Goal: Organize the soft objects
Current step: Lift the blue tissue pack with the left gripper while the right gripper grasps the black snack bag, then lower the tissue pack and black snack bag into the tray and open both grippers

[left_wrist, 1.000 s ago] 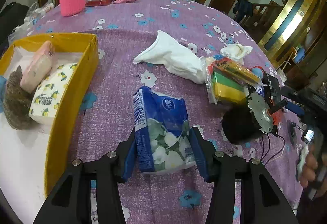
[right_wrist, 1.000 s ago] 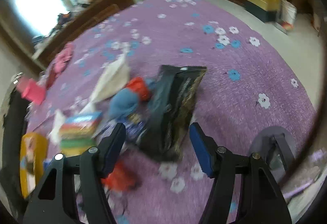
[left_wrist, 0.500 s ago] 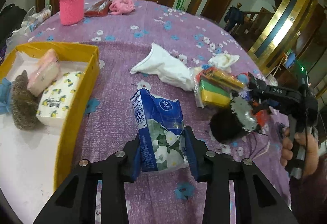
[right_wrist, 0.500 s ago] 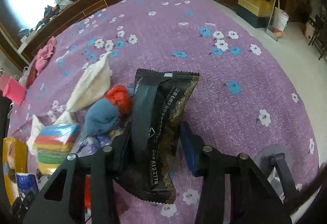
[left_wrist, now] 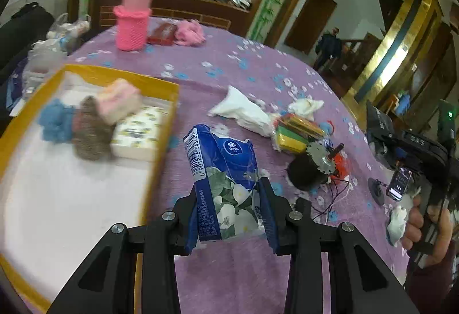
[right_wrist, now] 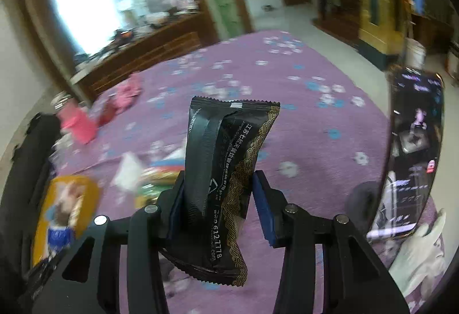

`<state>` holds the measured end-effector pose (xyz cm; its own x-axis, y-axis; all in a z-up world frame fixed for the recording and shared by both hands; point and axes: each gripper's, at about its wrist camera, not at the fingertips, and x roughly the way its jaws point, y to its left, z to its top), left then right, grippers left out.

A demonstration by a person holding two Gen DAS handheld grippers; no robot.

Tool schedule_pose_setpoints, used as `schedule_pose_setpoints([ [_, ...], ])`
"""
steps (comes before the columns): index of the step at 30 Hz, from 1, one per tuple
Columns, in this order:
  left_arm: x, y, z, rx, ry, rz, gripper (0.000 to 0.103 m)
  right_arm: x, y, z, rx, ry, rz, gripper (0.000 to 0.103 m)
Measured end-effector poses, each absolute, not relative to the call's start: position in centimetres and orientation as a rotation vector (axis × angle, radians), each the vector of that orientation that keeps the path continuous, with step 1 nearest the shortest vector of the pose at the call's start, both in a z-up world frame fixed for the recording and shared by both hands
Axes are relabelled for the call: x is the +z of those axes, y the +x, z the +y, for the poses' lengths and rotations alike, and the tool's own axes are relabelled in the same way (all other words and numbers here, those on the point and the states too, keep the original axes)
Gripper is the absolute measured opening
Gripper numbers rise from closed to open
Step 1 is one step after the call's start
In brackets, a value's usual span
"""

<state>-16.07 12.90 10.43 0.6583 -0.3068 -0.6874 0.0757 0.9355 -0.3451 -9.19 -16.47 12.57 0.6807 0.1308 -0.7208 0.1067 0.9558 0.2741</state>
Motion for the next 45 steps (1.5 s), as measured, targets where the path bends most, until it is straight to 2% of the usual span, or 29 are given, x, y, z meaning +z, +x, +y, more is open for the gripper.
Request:
schedule_pose_setpoints([
  [6,11.6,-18.2,19.8,-0.067,-0.3,0.791,0.035,13.7,-9.6,-8.2,0.235,0.252,0.853,0.042],
  [13,12.1,-17.2,26.0,0.08,-0.265,0.803,0.036,12.0,-8.8,2.8,0.437,0.197,0.947,0.042],
  [24,10.1,-7.9,28.6,0.092,-0.244,0.885,0.036,7.5,-8.6,14.6,0.641,0.092,1.091,0.043],
  [31,8.4,-1.9,29.5,0.089,-0.214,0.909,0.038,3.7,-7.3,18.2,0.657,0.065,1.185,0.043],
  [32,8.2,-1.3,29.7,0.093,-0.208,0.905,0.041,3.3,-7.0,18.5,0.656,0.061,1.19,0.043],
  [34,8.2,-1.0,29.9,0.097,-0.215,0.896,0.054,2.6,-6.6,19.1,0.645,0.044,1.19,0.043],
  [35,8.3,-1.3,30.1,0.102,-0.223,0.886,0.066,2.4,-6.5,19.3,0.639,0.041,1.19,0.044],
  [36,8.5,-1.6,30.2,0.103,-0.231,0.875,0.073,2.3,-6.4,19.4,0.641,0.04,1.189,0.05],
  [39,9.3,-3.5,30.4,0.115,-0.235,0.831,0.076,2.6,-6.2,19.9,0.673,0.031,1.17,0.06],
  [45,11.4,-8.1,29.0,0.156,-0.202,0.737,0.079,4.6,-7.2,18.0,0.682,0.033,1.101,0.061],
])
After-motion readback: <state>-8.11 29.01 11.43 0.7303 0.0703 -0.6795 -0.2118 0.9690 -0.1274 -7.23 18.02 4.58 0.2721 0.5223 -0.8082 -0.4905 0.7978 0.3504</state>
